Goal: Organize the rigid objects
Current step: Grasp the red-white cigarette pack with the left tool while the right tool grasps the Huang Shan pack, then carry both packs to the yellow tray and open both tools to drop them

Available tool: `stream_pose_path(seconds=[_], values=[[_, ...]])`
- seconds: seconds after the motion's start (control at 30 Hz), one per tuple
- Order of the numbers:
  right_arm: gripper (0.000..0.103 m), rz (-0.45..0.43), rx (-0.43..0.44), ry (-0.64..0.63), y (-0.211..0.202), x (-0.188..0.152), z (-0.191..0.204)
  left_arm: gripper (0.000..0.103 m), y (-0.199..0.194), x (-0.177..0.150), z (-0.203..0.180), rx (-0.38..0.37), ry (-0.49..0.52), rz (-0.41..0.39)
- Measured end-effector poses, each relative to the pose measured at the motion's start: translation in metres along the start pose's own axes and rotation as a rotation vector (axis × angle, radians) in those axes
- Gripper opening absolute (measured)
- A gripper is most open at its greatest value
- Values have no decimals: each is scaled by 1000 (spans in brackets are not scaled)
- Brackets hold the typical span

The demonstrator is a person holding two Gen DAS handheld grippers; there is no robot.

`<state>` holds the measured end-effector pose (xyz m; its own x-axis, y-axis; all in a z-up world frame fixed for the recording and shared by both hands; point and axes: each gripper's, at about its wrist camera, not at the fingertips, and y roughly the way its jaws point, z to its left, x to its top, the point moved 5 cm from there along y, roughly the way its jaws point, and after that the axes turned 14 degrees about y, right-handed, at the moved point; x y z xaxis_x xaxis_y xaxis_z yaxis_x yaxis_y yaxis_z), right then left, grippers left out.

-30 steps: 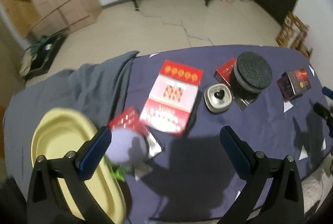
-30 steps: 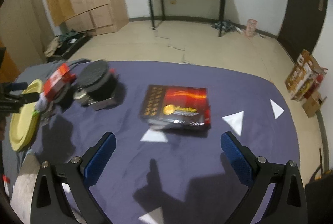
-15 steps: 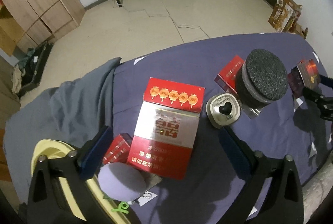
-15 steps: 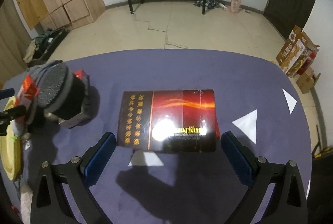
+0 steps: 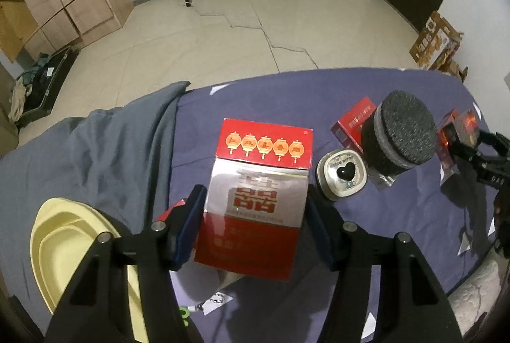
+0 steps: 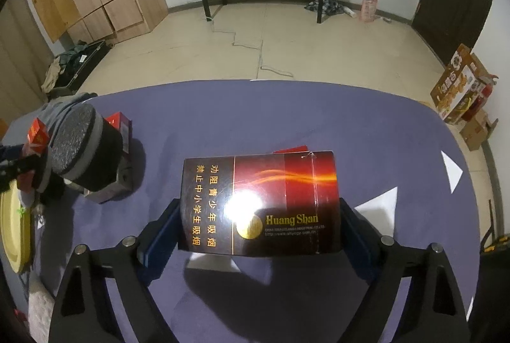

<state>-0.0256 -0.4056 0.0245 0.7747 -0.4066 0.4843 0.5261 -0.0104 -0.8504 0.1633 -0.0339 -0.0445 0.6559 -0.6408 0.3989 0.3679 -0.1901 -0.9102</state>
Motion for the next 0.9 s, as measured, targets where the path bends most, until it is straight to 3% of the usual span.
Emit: stream_pose_path(seconds=[0.3,0.4,0.53,0.9], values=[[90,-123,-10,-43,-51,-9,-16,61,-53,1,7,3,-38,-91],[90,-156,15,-73,-74,-14,-12,61,-64,-8,10,38,-28,-76],[90,-161,58,-112,-106,-26,-8,61,-85,-25,16,42,-40,-97],[90,-150,70,-200,-153,-52,-30,61,-111,-53,30,39,-119,-107]])
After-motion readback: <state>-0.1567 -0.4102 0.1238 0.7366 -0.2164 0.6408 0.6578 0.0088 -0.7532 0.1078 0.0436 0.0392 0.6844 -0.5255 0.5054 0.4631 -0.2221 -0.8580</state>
